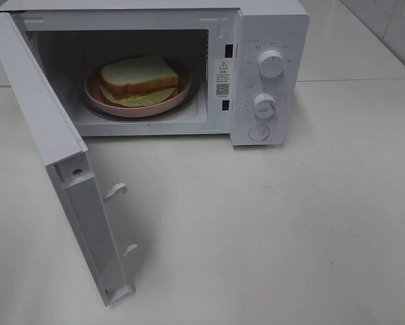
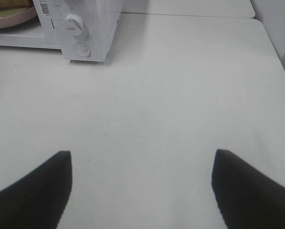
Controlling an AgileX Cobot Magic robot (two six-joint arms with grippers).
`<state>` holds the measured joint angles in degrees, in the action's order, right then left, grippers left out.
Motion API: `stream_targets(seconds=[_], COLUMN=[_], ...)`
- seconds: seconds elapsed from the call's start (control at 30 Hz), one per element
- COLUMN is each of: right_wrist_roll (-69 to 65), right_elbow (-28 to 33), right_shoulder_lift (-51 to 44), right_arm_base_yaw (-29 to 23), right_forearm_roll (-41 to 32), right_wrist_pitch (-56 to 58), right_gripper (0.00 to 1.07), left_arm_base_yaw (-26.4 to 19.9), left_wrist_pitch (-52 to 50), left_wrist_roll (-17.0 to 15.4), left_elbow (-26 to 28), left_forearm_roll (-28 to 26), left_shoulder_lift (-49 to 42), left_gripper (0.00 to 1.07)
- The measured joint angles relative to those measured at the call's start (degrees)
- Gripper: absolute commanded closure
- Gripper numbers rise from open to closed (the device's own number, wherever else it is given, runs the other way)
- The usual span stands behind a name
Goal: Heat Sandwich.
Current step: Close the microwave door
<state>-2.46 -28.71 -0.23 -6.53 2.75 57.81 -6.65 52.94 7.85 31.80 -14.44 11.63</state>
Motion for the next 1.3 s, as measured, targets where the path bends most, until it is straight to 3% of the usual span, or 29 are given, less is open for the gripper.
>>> stream_targets(seconds=[0.03, 0.17, 0.2, 0.23, 0.3, 0.33, 0.37, 0.47, 0.7, 0.97, 1.3], right_wrist_roll=[0.00, 0.00, 0.00, 0.00, 0.00, 0.00, 0.00, 0.00, 0.00, 0.00, 0.00], right_elbow=[0.00, 0.00, 0.00, 0.00, 0.00, 0.00, 0.00, 0.00, 0.00, 0.00, 0.00], right_shoulder_lift=[0.00, 0.00, 0.00, 0.00, 0.00, 0.00, 0.00, 0.00, 0.00, 0.00, 0.00], right_arm_base_yaw=[0.00, 0.00, 0.00, 0.00, 0.00, 0.00, 0.00, 0.00, 0.00, 0.00, 0.00], right_forearm_roll=[0.00, 0.00, 0.00, 0.00, 0.00, 0.00, 0.00, 0.00, 0.00, 0.00, 0.00], right_wrist_pitch=[0.00, 0.00, 0.00, 0.00, 0.00, 0.00, 0.00, 0.00, 0.00, 0.00, 0.00], right_gripper=[0.32, 0.33, 0.33, 0.33, 0.33, 0.33, 0.33, 0.33, 0.33, 0.33, 0.33], left_arm_base_yaw=[0.00, 0.00, 0.00, 0.00, 0.00, 0.00, 0.00, 0.00, 0.00, 0.00, 0.00], left_wrist_pitch=[0.00, -5.04, -5.04, -6.88, -8.19, -9.63, -9.63, -11.69, -20.68, -41.94, -59.30], left_wrist_roll=[0.00, 0.00, 0.00, 0.00, 0.00, 0.00, 0.00, 0.00, 1.60, 3.78, 3.90], left_elbow=[0.00, 0.00, 0.00, 0.00, 0.00, 0.00, 0.00, 0.00, -1.49, -10.26, -14.73], left_forearm_roll=[0.00, 0.00, 0.00, -0.06, -0.06, -0.06, -0.06, -0.06, -0.63, -2.29, -2.29], left_shoulder_lift=[0.00, 4.70, 4.70, 6.36, 8.19, 10.43, 10.43, 13.98, 22.17, 29.05, 36.15], left_gripper=[0.23, 0.51, 0.51, 0.63, 0.73, 0.85, 0.85, 1.07, 1.07, 1.07, 1.07])
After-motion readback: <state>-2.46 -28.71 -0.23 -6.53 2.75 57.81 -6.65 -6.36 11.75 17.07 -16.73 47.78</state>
